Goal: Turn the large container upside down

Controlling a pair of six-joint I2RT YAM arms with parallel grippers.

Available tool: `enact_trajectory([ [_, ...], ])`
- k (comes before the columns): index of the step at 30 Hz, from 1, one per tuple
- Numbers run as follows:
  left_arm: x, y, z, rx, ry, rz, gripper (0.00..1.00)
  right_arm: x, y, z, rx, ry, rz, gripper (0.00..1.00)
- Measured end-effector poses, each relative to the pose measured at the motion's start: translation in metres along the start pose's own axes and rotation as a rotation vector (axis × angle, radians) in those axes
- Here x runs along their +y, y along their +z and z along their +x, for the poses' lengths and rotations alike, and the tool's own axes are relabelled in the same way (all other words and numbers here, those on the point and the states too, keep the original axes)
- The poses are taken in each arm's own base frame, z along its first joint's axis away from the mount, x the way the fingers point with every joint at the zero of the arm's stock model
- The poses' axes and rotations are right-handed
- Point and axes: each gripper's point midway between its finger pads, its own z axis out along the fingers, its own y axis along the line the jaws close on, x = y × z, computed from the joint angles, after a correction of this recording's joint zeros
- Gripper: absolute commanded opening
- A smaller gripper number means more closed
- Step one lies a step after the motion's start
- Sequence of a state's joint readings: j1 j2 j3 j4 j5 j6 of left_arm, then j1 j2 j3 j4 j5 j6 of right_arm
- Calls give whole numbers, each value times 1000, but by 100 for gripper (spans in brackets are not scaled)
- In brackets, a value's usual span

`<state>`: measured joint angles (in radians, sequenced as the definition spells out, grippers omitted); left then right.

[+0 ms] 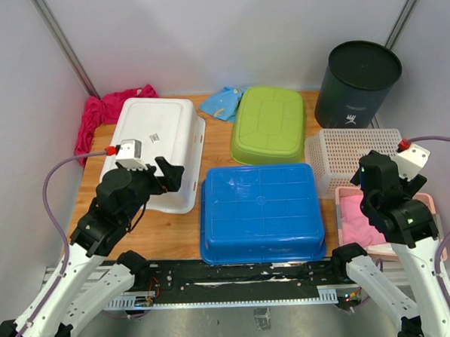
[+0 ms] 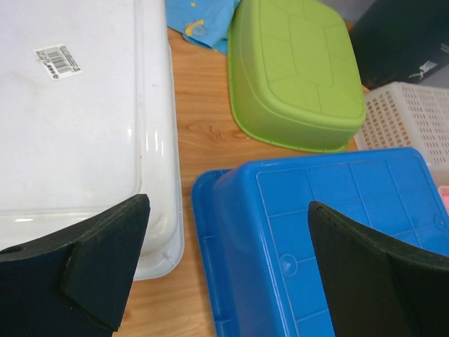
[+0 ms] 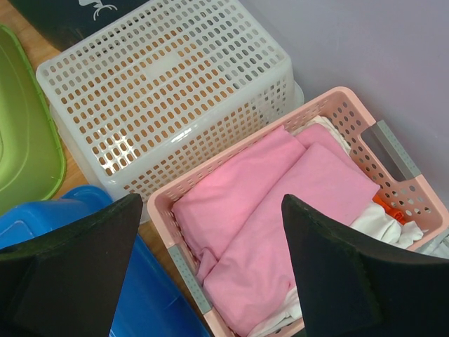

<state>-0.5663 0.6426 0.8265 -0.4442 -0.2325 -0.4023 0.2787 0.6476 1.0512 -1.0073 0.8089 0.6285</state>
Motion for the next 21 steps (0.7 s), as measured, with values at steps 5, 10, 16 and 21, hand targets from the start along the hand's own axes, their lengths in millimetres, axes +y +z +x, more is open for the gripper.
enact_trajectory([
  [5, 8, -8, -5, -65, -19, -19, 99, 1, 1, 0, -2, 2, 0, 83],
  [10, 13, -12, -8, -94, -30, -36, 99, 3, 2, 0, 0, -1, 2, 83],
  [16, 18, -12, -11, -109, -32, -64, 99, 5, 4, 0, 2, -1, 2, 82],
  [21, 19, -13, -12, -120, -35, -69, 99, 7, 5, 0, 0, 3, 1, 82],
])
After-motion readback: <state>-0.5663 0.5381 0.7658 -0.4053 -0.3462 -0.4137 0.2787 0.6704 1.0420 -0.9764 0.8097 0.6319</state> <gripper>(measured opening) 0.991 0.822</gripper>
